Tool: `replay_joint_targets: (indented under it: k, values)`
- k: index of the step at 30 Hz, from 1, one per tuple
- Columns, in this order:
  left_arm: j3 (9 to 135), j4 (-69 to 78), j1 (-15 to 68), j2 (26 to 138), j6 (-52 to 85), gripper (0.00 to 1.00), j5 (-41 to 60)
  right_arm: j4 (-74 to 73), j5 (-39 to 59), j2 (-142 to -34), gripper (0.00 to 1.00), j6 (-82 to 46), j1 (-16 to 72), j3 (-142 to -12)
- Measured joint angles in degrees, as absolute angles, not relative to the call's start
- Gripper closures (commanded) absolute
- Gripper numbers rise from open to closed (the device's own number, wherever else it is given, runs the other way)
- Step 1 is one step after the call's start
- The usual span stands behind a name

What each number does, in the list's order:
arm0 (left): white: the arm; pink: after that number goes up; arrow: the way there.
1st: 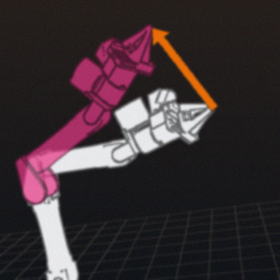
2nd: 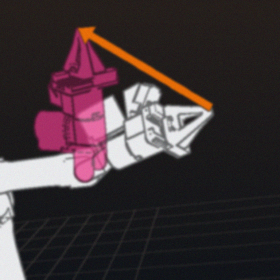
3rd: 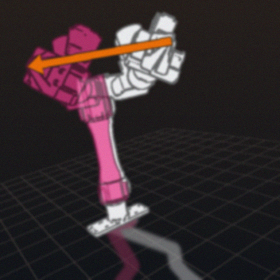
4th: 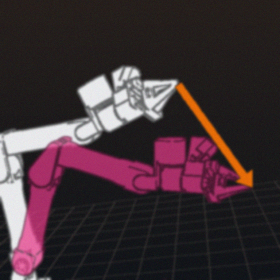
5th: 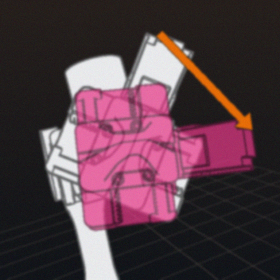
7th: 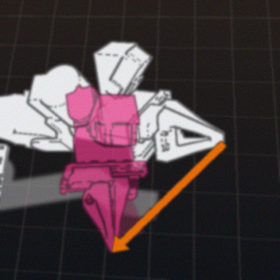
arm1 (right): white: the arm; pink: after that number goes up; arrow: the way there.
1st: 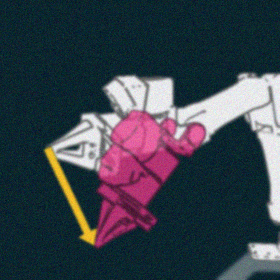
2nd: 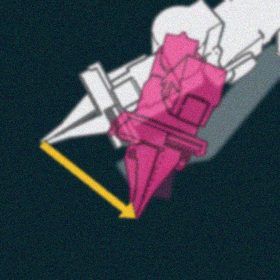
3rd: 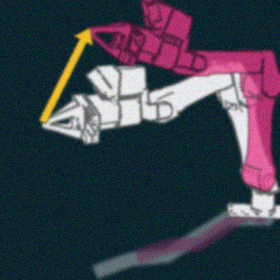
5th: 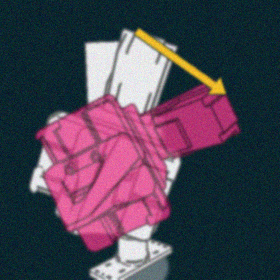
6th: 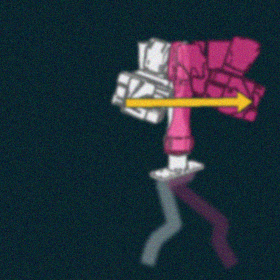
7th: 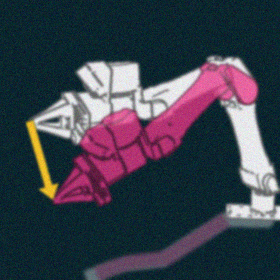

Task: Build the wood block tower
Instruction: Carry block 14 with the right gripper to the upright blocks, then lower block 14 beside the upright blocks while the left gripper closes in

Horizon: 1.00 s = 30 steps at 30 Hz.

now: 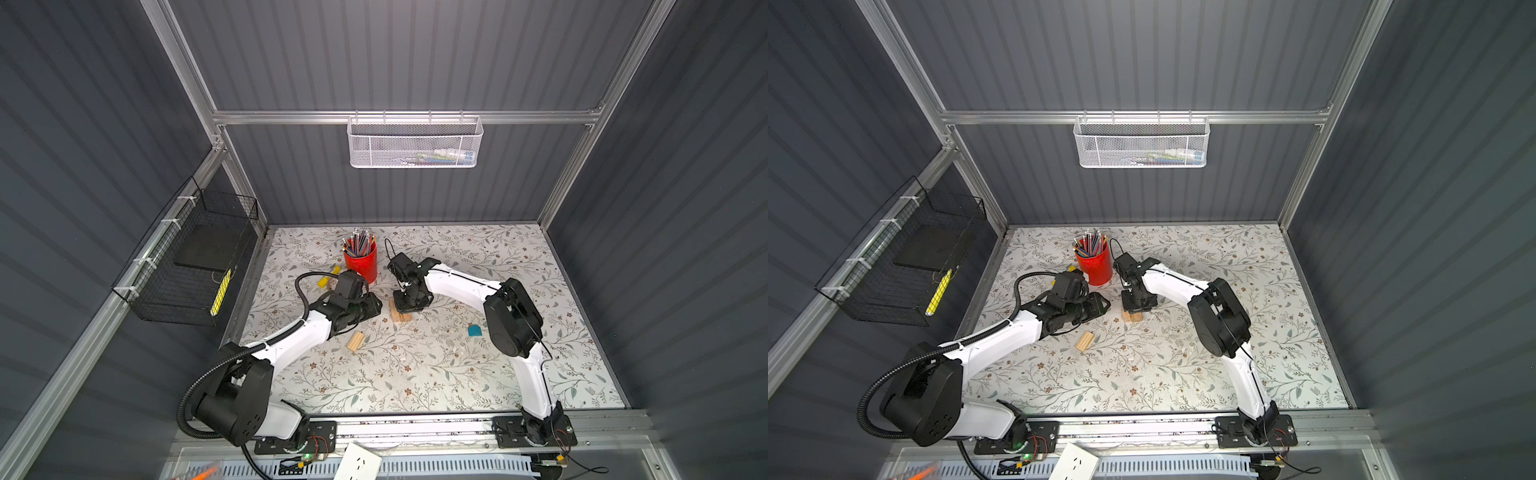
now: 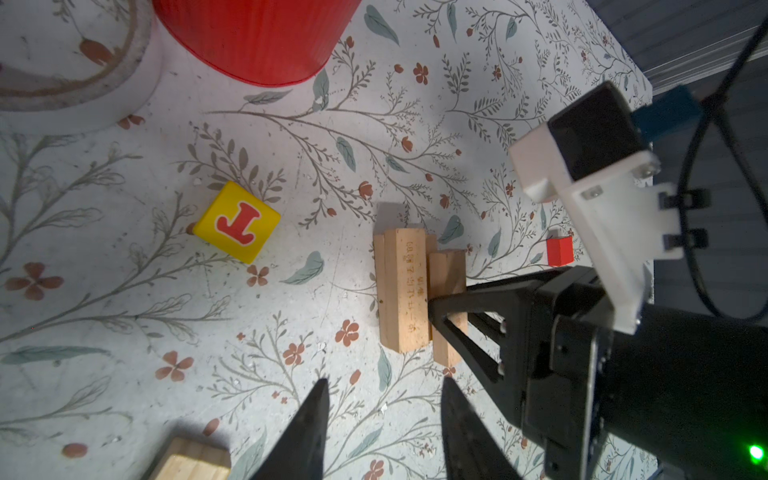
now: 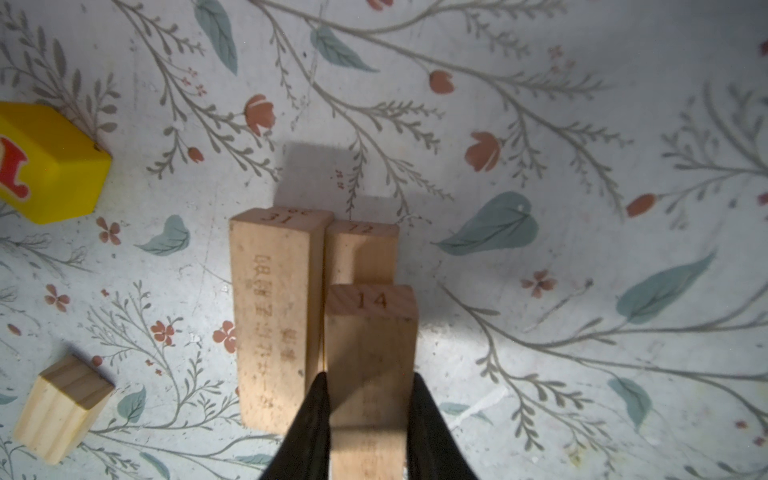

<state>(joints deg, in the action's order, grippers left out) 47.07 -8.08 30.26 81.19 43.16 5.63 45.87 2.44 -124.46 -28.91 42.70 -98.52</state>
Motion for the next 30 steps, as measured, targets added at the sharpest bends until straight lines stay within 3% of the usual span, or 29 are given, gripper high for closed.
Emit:
replay_joint_targets:
  k: [30]
  values:
    - [47.1, -8.1, 30.2, 81.2, 43.2, 0.56, 5.7, 46.0, 2.4, -124.4, 0.65, -29.1, 42.7, -99.2]
